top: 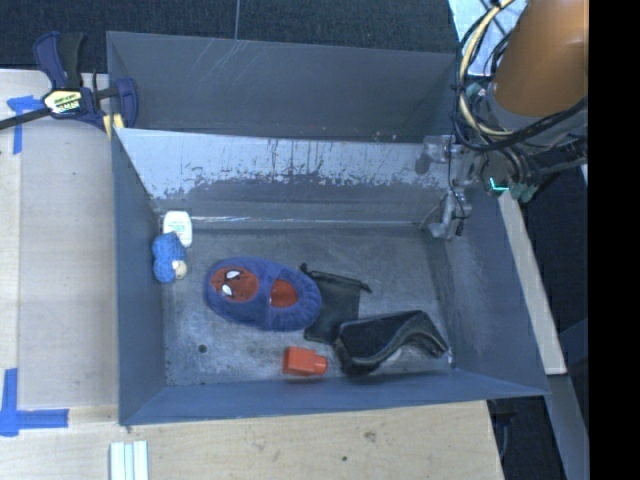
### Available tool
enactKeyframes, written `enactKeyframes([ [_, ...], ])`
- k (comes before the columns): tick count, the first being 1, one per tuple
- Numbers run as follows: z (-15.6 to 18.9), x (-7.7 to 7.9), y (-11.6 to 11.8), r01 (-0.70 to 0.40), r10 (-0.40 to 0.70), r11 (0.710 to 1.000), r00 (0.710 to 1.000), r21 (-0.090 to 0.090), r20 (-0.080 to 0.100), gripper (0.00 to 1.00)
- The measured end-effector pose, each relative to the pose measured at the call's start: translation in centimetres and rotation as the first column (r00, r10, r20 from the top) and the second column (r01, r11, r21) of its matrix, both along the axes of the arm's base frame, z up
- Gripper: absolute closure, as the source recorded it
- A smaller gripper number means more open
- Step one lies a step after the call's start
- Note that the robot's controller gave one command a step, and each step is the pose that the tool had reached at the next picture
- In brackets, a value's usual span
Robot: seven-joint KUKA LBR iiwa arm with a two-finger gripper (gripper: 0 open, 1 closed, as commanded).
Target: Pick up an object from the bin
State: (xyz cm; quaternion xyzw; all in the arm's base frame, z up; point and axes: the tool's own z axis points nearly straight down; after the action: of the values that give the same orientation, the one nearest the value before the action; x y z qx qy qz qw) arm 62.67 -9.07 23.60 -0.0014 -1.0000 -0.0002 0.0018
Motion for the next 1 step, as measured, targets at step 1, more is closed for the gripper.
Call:
enactKeyframes([
  [1, -15.16, -4.43, 2.14, 0.087, -0.087, 0.996, 0.996, 0.001, -0.002, 0.0],
])
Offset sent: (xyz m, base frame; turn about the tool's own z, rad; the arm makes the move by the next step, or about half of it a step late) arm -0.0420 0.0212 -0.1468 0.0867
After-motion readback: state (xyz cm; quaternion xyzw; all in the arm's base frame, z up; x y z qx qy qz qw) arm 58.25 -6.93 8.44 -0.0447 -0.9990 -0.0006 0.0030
